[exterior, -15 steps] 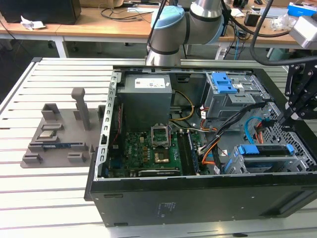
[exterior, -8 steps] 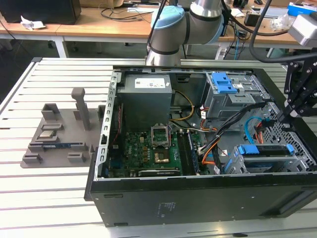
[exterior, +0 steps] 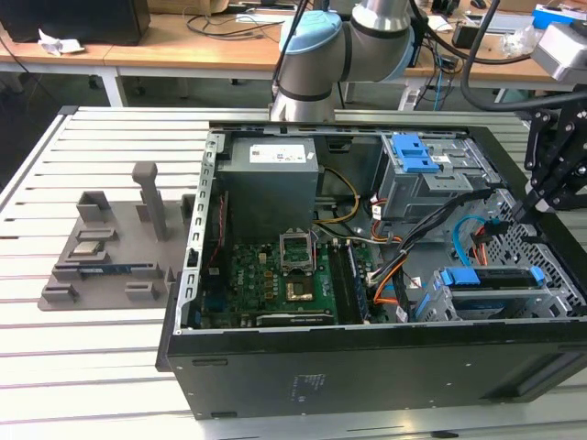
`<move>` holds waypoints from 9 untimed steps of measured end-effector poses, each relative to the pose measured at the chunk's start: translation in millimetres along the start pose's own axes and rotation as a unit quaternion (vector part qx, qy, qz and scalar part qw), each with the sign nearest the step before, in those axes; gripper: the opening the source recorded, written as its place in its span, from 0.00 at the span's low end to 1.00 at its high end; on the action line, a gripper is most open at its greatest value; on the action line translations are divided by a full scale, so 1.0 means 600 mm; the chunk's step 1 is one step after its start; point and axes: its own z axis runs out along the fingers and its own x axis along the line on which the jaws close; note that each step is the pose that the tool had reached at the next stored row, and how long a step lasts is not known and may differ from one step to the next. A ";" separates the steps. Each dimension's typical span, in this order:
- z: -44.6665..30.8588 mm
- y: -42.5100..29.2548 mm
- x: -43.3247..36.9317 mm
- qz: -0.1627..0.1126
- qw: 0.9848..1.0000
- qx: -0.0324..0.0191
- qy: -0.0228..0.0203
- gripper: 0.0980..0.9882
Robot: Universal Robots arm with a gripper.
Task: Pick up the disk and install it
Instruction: 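Insert the first disk wire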
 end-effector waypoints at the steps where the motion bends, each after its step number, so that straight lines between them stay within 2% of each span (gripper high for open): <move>1: 0.000 0.000 -0.001 0.000 1.000 0.000 0.000 0.01; 9: 0.001 -0.003 -0.008 0.000 1.000 0.000 0.000 0.01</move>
